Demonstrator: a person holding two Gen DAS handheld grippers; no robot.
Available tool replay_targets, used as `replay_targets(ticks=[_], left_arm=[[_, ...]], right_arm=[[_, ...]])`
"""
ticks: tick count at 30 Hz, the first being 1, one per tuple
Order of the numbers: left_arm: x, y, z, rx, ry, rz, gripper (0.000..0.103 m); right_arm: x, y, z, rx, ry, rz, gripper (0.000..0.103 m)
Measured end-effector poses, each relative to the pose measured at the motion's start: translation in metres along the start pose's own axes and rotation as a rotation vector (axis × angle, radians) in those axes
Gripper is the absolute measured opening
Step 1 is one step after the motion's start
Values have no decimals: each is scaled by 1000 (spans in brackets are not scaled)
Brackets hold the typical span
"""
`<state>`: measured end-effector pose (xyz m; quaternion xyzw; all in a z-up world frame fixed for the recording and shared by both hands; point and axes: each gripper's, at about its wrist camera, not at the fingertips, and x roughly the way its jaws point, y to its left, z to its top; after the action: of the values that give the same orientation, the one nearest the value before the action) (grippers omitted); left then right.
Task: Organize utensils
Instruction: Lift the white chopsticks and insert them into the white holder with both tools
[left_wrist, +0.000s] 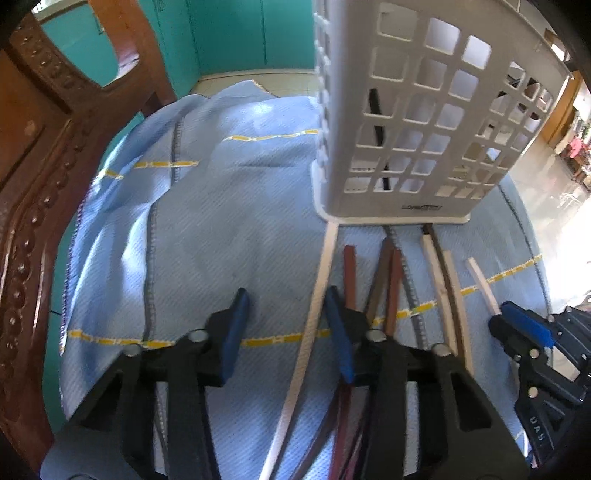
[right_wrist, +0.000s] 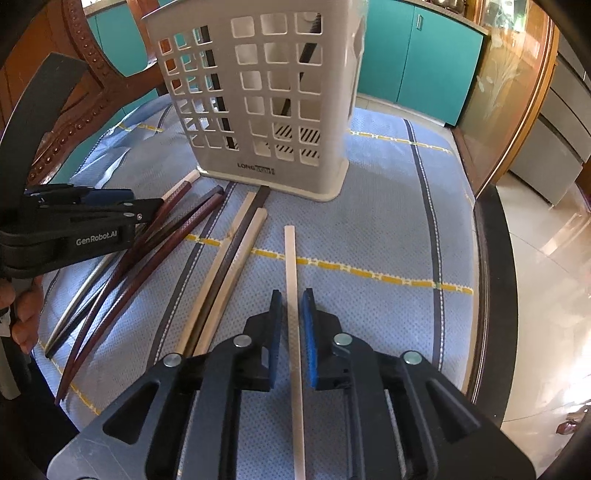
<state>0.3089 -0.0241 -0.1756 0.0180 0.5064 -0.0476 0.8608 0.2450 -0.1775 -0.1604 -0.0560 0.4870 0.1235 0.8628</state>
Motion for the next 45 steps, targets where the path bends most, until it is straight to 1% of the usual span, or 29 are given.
replay_targets(ticks=[1,2,3,7,9,10,13,16,17,18,20,23,24,26,29,32,33,35,38,40,42,44,45], left_arm=[[0,-2,1,9,-1,-9,26],[0,-5,1,23,-3,-13,16],[1,-8,2,35,-5,-20,10],[0,-16,0,37,-20,-4,9],[-6,-17,0,28,-41,8,8],[-14,-16,0,25,-66,14,8],[-44,-14,-1,25,-148,17,7],[-86,-11,-5,33,-246,6,7],[-104,-11,-7,41,-287,4,7],[-116,-10,-7,47,-313,5,7],[-153,-10,-15,56,-392,-6,7],[-208,-6,-22,60,-509,-33,7],[-219,-5,-21,58,-531,-40,7],[-246,1,-15,57,-586,-45,7],[-277,12,2,42,-654,-45,7],[-306,25,26,-9,-714,-69,7],[-312,30,35,-35,-739,-84,7],[-315,39,50,-83,-769,-102,7],[-304,45,64,-118,-770,-135,7],[-295,47,73,-128,-768,-155,7],[-293,47,80,-140,-792,-170,7],[-289,47,86,-155,-809,-180,7],[-287,46,88,-163,-811,-185,7]], right_arm=[[0,-1,0,5,-2,8,13],[0,-2,0,13,-4,18,11],[0,-4,0,18,-5,24,7],[-5,-5,0,29,-29,65,6],[-18,-5,1,26,-78,67,6],[-26,-6,3,29,-110,77,6],[-62,-12,5,40,-231,132,6],[-99,-19,6,36,-336,182,6],[-115,-22,5,33,-381,212,6],[-127,-25,5,30,-412,230,6],[-155,-28,4,19,-478,253,6],[-189,-31,6,3,-554,277,6],[-196,-31,8,3,-571,283,6],[-215,-33,19,5,-612,307,7],[-237,-36,49,19,-663,333,7],[-256,-37,87,44,-759,319,6],[-261,-36,92,61,-779,307,6],[-260,-42,108,113,-812,273,7],[-248,-51,123,186,-846,216,7],[-233,-57,129,228,-845,206,7],[-222,-63,133,259,-843,198,7],[-211,-67,136,263,-833,185,7],[-205,-68,138,257,-826,162,7]])
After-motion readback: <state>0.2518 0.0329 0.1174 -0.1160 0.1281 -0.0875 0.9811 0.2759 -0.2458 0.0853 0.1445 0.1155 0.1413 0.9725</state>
